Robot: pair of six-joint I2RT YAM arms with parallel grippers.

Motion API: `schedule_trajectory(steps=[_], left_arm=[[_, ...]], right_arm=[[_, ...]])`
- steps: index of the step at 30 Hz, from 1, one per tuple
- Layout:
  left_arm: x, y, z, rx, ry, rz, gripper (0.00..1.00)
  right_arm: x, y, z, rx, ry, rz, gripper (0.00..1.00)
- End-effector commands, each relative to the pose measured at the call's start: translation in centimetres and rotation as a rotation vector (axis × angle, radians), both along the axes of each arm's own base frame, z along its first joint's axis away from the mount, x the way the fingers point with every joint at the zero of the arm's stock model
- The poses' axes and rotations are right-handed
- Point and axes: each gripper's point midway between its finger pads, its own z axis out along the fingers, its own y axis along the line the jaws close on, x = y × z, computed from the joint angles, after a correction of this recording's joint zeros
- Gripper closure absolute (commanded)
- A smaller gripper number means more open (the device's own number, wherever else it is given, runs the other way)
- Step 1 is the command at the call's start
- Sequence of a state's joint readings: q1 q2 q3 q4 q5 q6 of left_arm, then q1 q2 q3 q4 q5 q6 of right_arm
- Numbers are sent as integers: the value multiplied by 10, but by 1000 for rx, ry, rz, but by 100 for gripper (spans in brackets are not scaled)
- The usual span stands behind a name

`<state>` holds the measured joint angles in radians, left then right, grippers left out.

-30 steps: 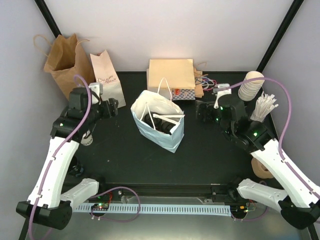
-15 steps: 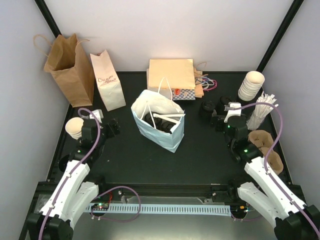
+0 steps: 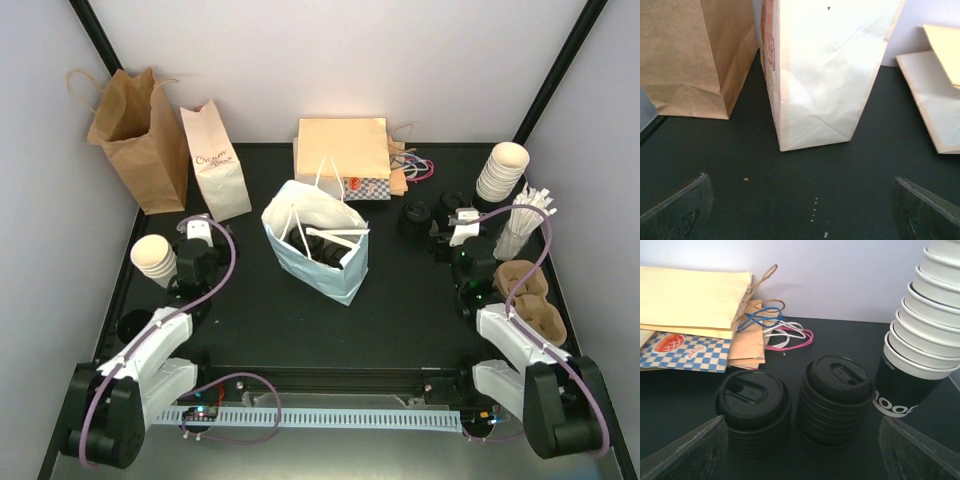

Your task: Pack the takeout coffee

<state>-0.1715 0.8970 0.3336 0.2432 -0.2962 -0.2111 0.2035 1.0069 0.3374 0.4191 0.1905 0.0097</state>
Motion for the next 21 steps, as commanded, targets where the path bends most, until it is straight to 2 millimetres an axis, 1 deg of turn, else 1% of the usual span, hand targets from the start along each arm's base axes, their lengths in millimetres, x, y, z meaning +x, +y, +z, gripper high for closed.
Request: schedule_trajectory(steps=[1,2,6,8,10,12,16,17,18,19,20,21], left_arm=[[15,13,34,108,-149,56,1],[17,14,33,122,-155,55,1],[26,16,12,158,-111,47,1],[27,14,8,163,-134,35,1],[28,12,8,176,-148,19,1],[30,9,11,186,-165,-2,1],[37,9,13,229,-174,-9,1],[39,11,14,238,-178,-4,1],[41,12,15,240,-186,2,1],[42,16,12,232,-193,13,1],[43,18,11,215,-204,15,1],[45,16,3,208,-195,-4,1]], right_arm=[[11,1,15,3,-120,71,16],[13,-2,12,2,-116,64,16],[20,-8,8,19,-138,41,16],[25,-7,3,-9,-133,46,17],[31,-6,1,-46,-129,63,17],[34,-8,3,-55,-151,56,17],[43,-23,-9,-6,-111,24,16],[45,-27,-12,18,-108,32,14],[46,-32,-11,43,-125,23,13],[45,-36,-11,57,-126,15,12],[45,-36,-13,55,-111,19,12],[44,-35,-14,55,-113,27,12]])
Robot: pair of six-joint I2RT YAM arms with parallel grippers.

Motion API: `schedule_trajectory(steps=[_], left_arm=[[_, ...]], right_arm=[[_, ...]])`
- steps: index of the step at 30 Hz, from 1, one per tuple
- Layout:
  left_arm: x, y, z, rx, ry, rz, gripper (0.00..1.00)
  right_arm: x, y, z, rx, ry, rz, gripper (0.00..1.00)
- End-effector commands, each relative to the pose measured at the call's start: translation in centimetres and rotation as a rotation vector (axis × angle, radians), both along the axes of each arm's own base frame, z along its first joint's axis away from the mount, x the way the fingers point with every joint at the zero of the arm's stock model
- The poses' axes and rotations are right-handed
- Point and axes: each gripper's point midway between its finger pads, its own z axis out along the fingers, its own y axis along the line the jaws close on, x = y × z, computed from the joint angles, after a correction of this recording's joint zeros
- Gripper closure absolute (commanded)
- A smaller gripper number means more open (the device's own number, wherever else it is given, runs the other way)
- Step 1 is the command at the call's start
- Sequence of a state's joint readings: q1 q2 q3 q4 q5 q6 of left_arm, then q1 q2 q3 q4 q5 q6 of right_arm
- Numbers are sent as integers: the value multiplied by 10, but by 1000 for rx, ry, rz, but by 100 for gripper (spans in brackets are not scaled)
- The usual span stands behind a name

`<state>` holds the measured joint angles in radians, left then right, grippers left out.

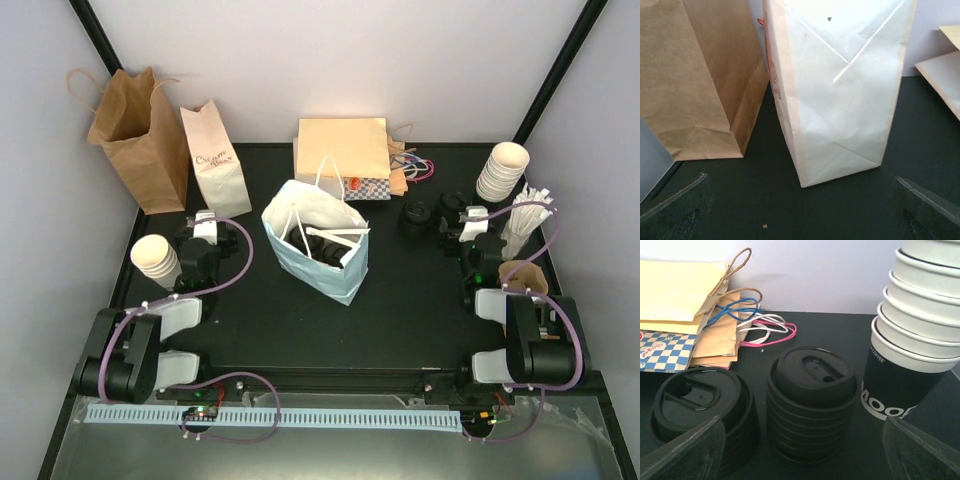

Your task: Pack the takeout coffee

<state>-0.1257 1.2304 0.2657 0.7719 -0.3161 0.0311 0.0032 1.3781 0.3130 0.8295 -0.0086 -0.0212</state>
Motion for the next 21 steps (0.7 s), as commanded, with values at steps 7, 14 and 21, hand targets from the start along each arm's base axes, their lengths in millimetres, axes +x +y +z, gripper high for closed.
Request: schedule_trajectory(steps=[7,14,21], left_arm=[[19,-4,6,2,-95,-69,1],[22,-11,4,7,-65,-119,1],[22,-11,4,5,-66,-119,1]], right_arm=[[2,3,26,32,-138,44,0],[2,3,25,33,-126,45,0],[1,3,25,32,-132,45,0]])
